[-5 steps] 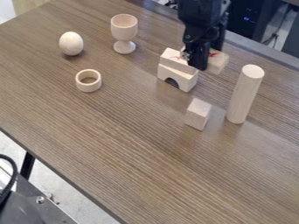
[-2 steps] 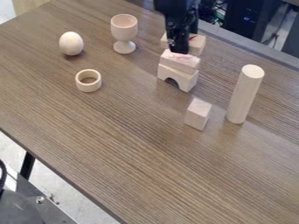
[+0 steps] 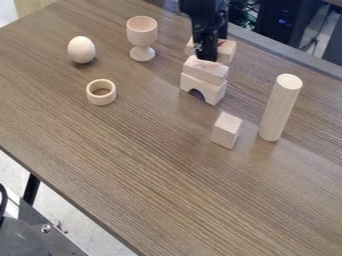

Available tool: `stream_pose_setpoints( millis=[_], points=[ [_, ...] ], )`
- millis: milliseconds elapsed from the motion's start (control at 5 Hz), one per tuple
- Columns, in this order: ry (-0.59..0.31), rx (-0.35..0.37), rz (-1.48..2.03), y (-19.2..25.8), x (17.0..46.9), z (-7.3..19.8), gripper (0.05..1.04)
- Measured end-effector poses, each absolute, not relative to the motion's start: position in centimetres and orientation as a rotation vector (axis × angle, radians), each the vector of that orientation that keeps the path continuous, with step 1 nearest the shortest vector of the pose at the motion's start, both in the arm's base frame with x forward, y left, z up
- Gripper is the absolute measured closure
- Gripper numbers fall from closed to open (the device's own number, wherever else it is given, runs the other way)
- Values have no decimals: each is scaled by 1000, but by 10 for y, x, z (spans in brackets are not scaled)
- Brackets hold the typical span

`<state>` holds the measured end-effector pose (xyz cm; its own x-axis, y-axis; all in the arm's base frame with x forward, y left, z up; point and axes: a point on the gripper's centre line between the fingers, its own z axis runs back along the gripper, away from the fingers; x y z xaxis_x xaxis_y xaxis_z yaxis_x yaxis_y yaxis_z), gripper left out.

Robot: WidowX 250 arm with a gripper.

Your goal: PUT TRIANGH ON TOP OF OTHER

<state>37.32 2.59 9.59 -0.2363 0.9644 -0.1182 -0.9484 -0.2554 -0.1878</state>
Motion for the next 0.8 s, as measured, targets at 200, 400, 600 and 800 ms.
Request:
stream_pose_setpoints(
  millis=[200, 400, 600, 800],
  points=[
    [-94, -206, 1805, 30, 377, 94, 527],
    [-99, -190, 1797, 29, 378, 94, 527],
    [-95, -168, 1795, 27, 375, 92, 527],
    [-81, -147, 1816, 26, 370, 86, 527]
  ],
)
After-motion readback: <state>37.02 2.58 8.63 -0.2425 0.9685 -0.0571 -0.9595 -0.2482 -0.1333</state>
